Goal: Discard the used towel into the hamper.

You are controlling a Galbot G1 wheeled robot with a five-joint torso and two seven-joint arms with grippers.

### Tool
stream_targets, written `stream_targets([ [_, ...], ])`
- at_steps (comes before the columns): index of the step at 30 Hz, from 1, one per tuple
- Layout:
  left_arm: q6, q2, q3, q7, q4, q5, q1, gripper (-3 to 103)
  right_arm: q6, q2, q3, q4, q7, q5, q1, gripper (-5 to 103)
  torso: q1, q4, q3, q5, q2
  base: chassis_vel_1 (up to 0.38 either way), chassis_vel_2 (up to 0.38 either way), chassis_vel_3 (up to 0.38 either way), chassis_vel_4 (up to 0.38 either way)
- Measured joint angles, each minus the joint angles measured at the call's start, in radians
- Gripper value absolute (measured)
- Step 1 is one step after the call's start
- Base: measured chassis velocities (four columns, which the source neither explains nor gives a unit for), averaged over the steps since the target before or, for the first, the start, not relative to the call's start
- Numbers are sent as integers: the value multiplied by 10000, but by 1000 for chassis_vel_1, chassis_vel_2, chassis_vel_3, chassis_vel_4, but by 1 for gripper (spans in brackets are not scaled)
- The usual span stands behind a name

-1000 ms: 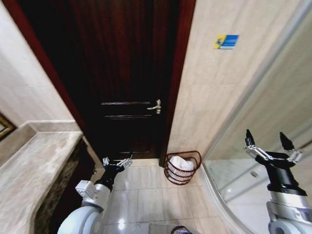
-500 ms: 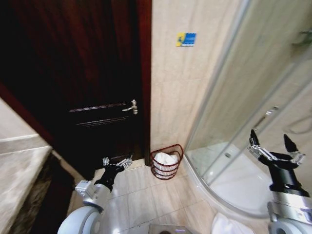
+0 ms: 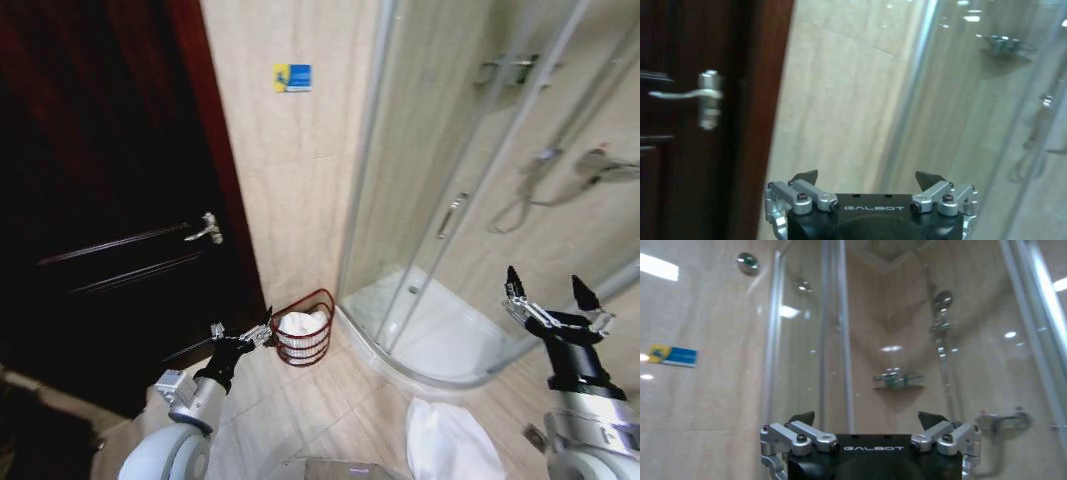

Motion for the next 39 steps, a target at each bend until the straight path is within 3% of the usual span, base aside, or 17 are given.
stream_targets([
  [14, 0, 0, 0, 0, 0, 0, 0, 99, 48, -12, 6, 0, 0, 42, 106, 100, -102, 0, -120, -1, -221, -118, -121, -123, -128],
  [22, 0, 0, 0, 0, 0, 0, 0, 99, -154, -592, 1011, 0, 477, 1208, 530, 100, -161, 0, -193, 1, -358, -125, -130, -120, -121],
  [31, 0, 0, 0, 0, 0, 0, 0, 99, -17, -682, 655, -308, 346, 1001, 558, 100, -213, -1, -252, 0, -469, -128, -129, -119, -129],
  [34, 0, 1, 0, -1, 0, 0, 0, 99, 66, -1527, 1674, -1641, -27, 1810, 1126, 100, -215, 3, -253, 2, -470, -73, -59, -82, -62],
  [39, 0, 1, 1, 0, 0, 0, 0, 99, -163, -1811, 2606, -2246, 186, 2784, 1299, 100, -212, 5, -249, -4, -465, -9, -8, -15, -7],
])
